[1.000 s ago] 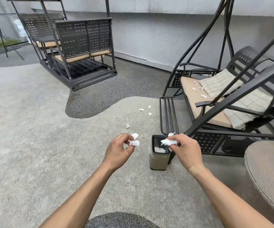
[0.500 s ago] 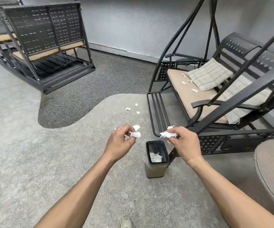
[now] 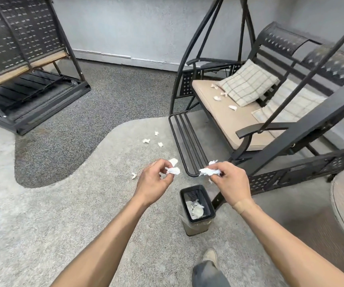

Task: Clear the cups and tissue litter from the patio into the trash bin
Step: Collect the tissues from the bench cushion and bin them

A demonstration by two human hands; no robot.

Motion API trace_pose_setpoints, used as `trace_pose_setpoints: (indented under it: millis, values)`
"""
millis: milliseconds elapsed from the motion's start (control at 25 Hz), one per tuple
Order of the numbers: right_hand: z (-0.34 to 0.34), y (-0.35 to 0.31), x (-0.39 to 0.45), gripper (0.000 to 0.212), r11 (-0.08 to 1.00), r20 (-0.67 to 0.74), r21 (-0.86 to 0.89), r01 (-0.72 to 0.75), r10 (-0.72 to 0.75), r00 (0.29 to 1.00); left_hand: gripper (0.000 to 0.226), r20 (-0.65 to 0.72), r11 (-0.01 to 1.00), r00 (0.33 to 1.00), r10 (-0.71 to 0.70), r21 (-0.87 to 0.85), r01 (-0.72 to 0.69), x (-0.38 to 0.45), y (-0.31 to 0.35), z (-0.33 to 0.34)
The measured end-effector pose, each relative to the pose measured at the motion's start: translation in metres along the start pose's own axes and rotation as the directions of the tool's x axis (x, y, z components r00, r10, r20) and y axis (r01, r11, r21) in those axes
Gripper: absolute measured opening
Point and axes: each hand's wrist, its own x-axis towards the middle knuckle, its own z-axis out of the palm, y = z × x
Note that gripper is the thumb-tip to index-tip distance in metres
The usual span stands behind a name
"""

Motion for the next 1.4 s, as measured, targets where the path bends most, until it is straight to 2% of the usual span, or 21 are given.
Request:
trace_pose_setpoints:
  millis: [440, 800, 1120, 1400]
  values:
    - [0.005, 0.076, 0.147, 0.018, 0.997, 0.076, -0.019, -0.078, 0.079, 0.994, 0.017, 0.087, 0.994, 0.991, -0.103, -0.033, 0.106, 0.157, 0.015, 0.070]
    - [0.032, 0.137, 0.192, 0.018, 0.981, 0.153, -0.043, -0.191, 0.195, 0.969, 0.019, 0.155, 0.979, 0.969, -0.194, -0.028, 0.201, 0.226, -0.008, 0.120]
    - [0.095, 0.188, 0.183, 0.017, 0.902, 0.155, -0.094, -0.422, 0.432, 0.889, 0.015, 0.348, 0.939, 0.877, -0.330, 0.026, 0.343, 0.256, -0.077, 0.164]
    - [0.203, 0.269, 0.146, 0.016, 0.816, 0.204, -0.116, -0.566, 0.577, 0.791, 0.013, 0.496, 0.914, 0.773, -0.396, 0.131, 0.384, 0.250, -0.181, 0.245]
